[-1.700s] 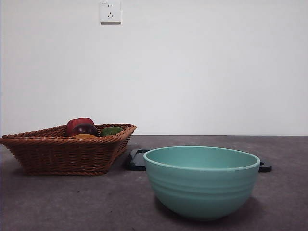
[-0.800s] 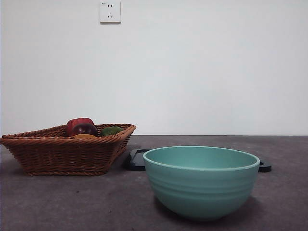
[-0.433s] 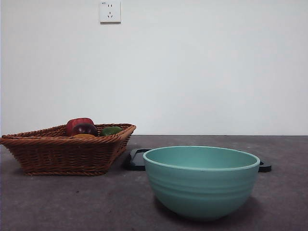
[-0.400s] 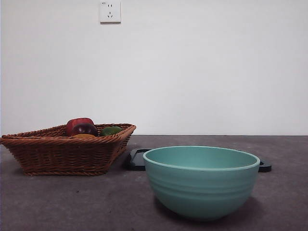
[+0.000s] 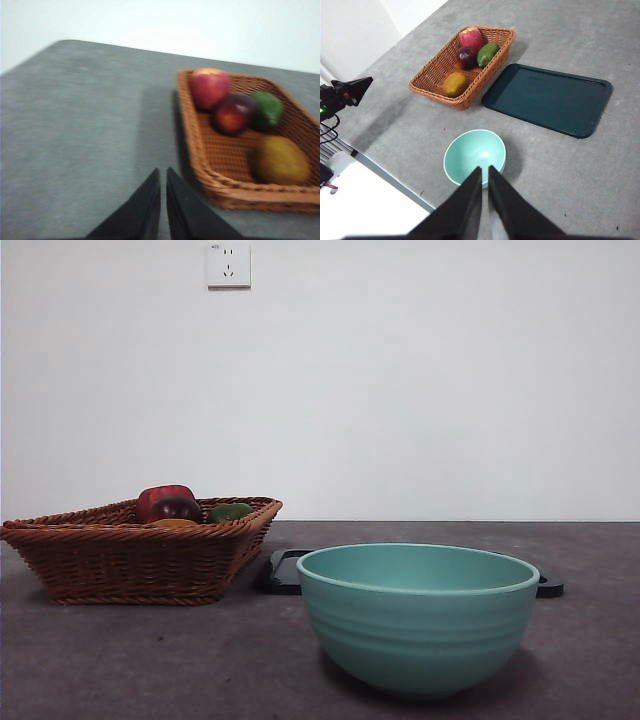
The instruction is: Pick up the wifruite, put it on the bowl, pick up the plate, put it on desk
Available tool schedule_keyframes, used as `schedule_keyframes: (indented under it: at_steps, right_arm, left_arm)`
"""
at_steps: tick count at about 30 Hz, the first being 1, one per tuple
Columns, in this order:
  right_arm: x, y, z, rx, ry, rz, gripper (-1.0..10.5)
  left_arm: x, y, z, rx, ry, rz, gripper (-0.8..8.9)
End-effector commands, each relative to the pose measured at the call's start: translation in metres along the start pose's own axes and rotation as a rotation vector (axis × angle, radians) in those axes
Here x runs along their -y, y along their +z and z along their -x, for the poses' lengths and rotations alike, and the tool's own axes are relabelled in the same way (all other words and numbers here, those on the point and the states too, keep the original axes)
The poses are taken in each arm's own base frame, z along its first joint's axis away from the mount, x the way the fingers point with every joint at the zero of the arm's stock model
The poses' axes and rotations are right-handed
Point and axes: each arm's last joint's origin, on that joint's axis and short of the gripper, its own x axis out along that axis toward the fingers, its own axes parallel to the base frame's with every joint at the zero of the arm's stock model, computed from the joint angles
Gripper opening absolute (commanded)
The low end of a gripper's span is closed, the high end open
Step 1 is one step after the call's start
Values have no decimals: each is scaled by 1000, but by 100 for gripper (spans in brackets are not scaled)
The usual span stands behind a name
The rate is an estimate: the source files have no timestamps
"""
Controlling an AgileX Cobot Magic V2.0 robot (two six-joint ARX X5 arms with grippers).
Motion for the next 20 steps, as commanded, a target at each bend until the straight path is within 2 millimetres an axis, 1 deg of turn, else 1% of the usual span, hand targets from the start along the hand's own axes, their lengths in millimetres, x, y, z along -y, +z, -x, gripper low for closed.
schedule_keyframes:
  at_steps: [1,20]
  right_arm:
    - [-1,3,4,22,12,14,15]
    - [-1,3,3,22,2,18,15]
  left_arm:
    - [0,-7,-2,-25,-14,-33,19]
    - [0,-7,-2,-25,-14,-33,19]
